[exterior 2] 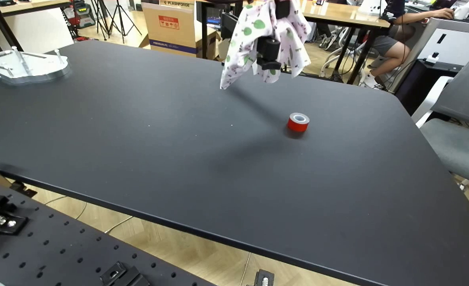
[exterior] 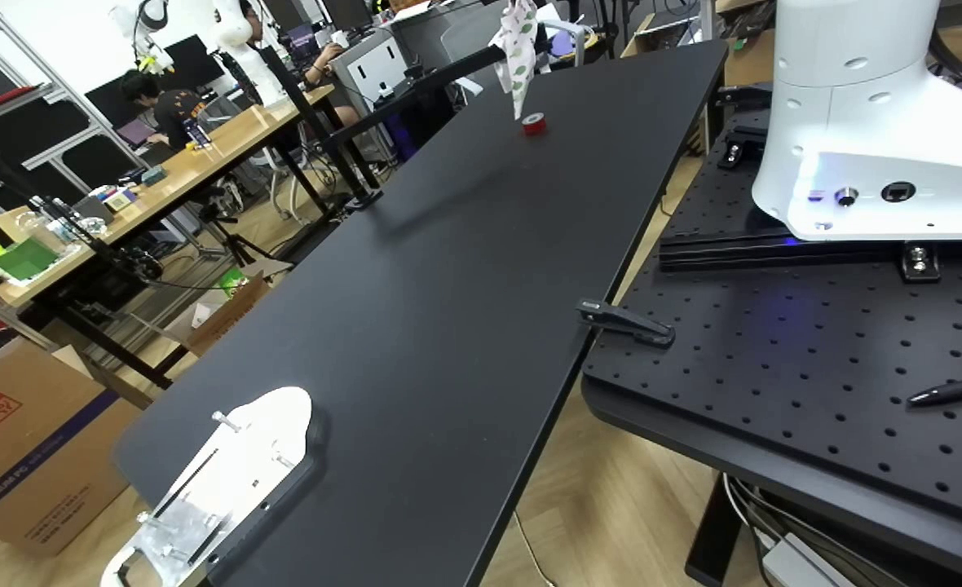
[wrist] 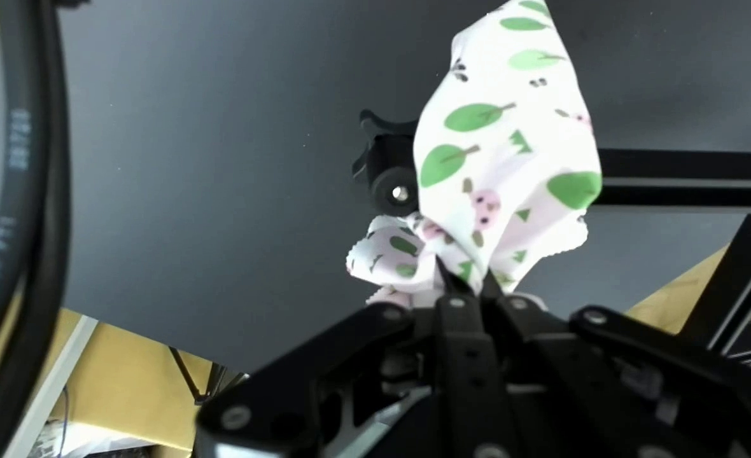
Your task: Hang the white and green cloth on the black stand
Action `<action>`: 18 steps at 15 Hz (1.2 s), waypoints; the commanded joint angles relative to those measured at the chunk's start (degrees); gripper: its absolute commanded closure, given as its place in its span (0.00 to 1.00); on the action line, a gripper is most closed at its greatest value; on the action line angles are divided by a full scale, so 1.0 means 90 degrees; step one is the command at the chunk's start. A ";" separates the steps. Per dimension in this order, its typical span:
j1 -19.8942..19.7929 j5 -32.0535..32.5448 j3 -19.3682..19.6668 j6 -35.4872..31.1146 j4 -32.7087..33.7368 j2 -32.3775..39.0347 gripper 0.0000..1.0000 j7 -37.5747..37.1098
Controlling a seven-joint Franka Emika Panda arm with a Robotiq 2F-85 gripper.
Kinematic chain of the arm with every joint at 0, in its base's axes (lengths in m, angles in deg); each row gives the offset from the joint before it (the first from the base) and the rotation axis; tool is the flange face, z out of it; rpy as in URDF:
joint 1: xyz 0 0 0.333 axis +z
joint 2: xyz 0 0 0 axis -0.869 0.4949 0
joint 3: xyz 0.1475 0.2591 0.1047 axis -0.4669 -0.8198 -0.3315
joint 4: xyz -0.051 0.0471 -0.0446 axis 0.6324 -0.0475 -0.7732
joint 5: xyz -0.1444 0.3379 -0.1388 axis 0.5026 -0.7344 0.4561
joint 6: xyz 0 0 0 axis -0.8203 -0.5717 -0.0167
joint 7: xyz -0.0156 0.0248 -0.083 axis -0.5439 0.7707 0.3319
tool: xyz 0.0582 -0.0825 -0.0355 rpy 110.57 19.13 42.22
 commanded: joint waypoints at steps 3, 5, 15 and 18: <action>0.0039 -0.0056 0.0031 -0.0087 0.0359 0.0491 0.99 0.0039; 0.0090 -0.0086 0.0043 -0.0034 0.0447 0.0619 0.70 0.0019; 0.0374 0.0016 -0.0036 -0.0059 0.0549 0.0374 0.13 -0.0048; 0.0387 0.0021 -0.0145 0.0008 0.0539 0.0106 0.00 -0.0150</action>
